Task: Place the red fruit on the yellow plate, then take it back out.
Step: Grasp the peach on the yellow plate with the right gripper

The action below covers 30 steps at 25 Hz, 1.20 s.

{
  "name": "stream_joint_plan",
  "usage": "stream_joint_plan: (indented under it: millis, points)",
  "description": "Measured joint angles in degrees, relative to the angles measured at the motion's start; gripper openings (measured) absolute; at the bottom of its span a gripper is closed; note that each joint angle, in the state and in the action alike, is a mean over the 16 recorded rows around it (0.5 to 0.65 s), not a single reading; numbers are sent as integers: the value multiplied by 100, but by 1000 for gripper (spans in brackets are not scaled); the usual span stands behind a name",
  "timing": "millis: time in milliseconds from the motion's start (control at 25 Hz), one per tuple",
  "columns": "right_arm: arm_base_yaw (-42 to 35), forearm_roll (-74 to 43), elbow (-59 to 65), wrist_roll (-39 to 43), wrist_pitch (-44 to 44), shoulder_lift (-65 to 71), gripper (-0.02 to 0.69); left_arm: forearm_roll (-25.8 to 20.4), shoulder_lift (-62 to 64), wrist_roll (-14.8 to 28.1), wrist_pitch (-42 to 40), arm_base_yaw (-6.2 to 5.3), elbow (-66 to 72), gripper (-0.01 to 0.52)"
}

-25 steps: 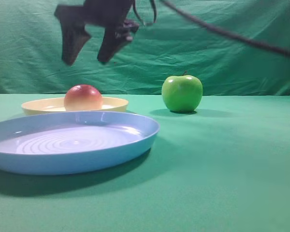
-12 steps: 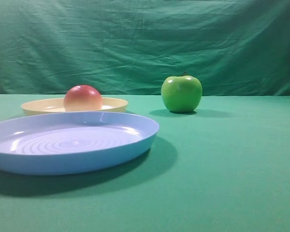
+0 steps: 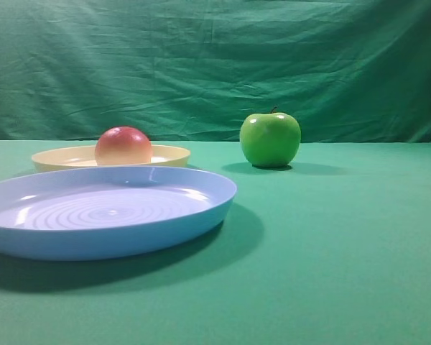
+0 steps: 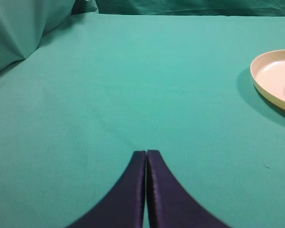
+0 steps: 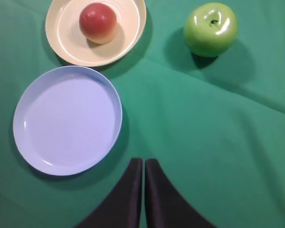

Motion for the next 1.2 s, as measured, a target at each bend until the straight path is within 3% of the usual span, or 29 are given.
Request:
stream_joint_plan:
  millis: [400, 920, 1200]
  points:
    - [-295, -1300, 1356, 974, -553, -1967, 0, 0, 0, 0, 0, 0, 0, 0]
    - [-2398, -2057, 4337, 1459, -3499, -4508, 0, 0, 0, 0, 0, 0, 0, 0]
    - [-3193, -2053, 5861, 1481, -4226, -5771, 0, 0, 0, 0, 0, 0, 0, 0]
